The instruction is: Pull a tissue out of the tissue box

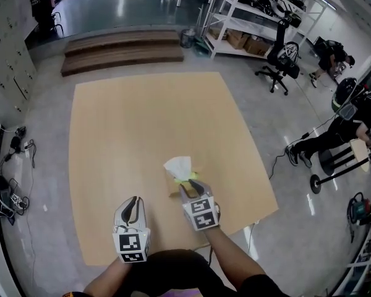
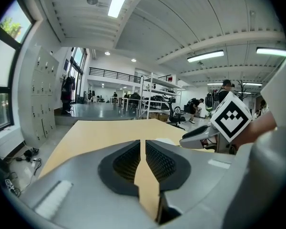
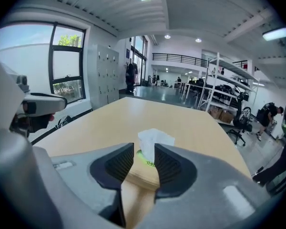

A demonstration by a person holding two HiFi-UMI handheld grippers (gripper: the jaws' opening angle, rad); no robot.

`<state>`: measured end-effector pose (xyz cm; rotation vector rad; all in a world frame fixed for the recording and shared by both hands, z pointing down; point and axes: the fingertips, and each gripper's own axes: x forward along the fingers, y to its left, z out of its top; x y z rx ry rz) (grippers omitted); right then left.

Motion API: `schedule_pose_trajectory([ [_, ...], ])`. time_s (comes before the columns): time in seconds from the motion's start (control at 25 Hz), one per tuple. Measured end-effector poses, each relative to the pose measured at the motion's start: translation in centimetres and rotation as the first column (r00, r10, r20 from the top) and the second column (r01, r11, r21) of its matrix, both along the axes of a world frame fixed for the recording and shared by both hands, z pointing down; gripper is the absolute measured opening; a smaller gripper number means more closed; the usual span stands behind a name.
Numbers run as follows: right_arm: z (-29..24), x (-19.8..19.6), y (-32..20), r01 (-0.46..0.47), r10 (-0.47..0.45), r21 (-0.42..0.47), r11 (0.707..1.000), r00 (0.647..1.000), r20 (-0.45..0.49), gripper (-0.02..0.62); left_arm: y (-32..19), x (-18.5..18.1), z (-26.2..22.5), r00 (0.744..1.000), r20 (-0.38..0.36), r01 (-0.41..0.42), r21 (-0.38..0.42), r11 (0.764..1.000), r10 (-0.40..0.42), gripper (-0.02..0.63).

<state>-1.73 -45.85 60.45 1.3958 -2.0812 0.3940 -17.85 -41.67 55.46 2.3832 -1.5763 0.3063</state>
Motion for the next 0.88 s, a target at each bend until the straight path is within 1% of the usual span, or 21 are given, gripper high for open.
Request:
schedule_pose_trajectory([
  [0.16,2.3,-0.2,-2.0,0.017,-0.018,-0.073,0.997,1.000,-0.012,0.124,-0.9,0.5,0.4,1.000,0.020,0.006,-0.001,1.000,-0.006,0.049],
  [0.36,5.2,-0.6,-3.5,0.026,-0.029,-0.176,0.984,0.999,-0.015,0.130,-1.8,0.9,1.1,0.999,0.037,0.003,-0.013,1.000,-0.003,0.043],
  [0.56,6.9,0.0,-4.6,0.004,-0.013,-0.210,0.978,0.999,-0.040,0.126,-2.2,0.5,2.0,0.999,0.040,0.009,-0.034,0.999,-0.007,0.034],
  [0.6,6.9,0.2,-4.7,-0.006,-0.005,-0.213,0.977,0.999,-0.048,0.109,-2.3,0.4,2.2,0.999,0.038,0.009,-0.039,0.999,-0.007,0.033],
  [0.64,6.8,0.5,-4.9,-0.015,0.004,-0.214,0.977,0.999,-0.054,0.044,-2.4,0.4,2.3,0.999,0.036,0.008,-0.043,0.999,-0.006,0.031],
  [0.68,6.7,0.6,-5.2,-0.022,0.011,-0.215,0.976,0.999,-0.052,0.008,-2.5,0.3,2.4,0.999,0.034,0.007,-0.047,0.999,-0.005,0.029],
  [0.8,6.3,0.7,-5.5,-0.042,0.041,-0.218,0.975,0.999,-0.010,0.003,-2.9,-0.1,2.8,1.000,0.027,0.003,-0.059,0.998,-0.002,0.025],
  [0.88,5.5,1.1,-5.2,-0.069,0.074,-0.191,0.979,0.997,0.017,0.003,-2.7,0.2,2.9,1.000,0.007,-0.005,-0.075,0.997,0.005,0.020],
])
